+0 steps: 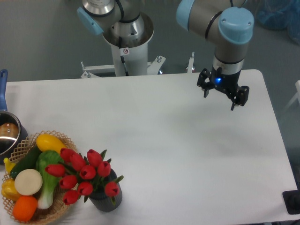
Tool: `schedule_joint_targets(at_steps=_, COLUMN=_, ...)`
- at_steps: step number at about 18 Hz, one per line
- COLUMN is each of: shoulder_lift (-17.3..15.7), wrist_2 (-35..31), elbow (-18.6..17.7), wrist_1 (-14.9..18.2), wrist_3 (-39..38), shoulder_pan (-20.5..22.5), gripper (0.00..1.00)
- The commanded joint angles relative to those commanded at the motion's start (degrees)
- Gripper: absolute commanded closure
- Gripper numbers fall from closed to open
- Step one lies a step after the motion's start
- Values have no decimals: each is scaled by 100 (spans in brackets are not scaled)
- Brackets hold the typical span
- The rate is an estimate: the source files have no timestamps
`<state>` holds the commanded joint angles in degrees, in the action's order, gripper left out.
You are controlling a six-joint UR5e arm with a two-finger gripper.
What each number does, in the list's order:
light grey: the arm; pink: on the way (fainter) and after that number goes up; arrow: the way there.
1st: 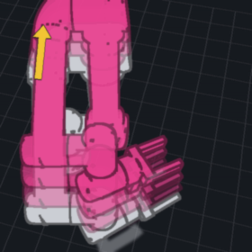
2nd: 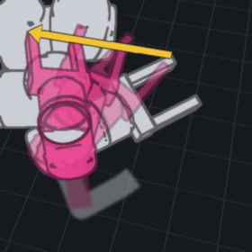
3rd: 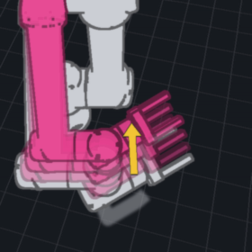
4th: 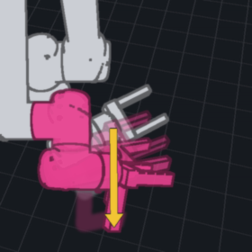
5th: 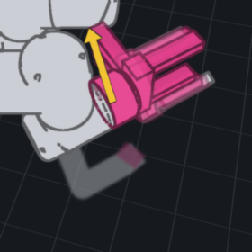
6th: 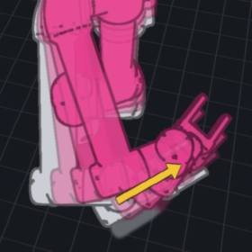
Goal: Pick up the flowers from the vase
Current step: 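Move the open gripper toward the red tulips in the dark vase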
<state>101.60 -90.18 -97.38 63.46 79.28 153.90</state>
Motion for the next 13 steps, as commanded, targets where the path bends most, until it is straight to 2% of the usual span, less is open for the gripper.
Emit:
schedule_joint_targets(at_steps=4, shoulder_lift=62, wrist_2=-61, elbow=-62, wrist_1=35, wrist_3=-9, shoulder_pan=-9, gripper=0)
schedule_joint_targets(at_steps=8, shoulder_lift=176, wrist_2=-544, elbow=-149, wrist_1=-8, wrist_3=-9, shoulder_pan=26, gripper=0)
schedule_joint_targets(at_steps=10, shoulder_lift=255, wrist_2=-536, elbow=-368, wrist_1=-219, wrist_3=-44, shoulder_pan=61, gripper=0)
schedule_joint_targets(at_steps=13, shoulder_lift=176, wrist_2=-501, elbow=-930, wrist_1=-833, wrist_3=-70, shoulder_pan=8, gripper=0)
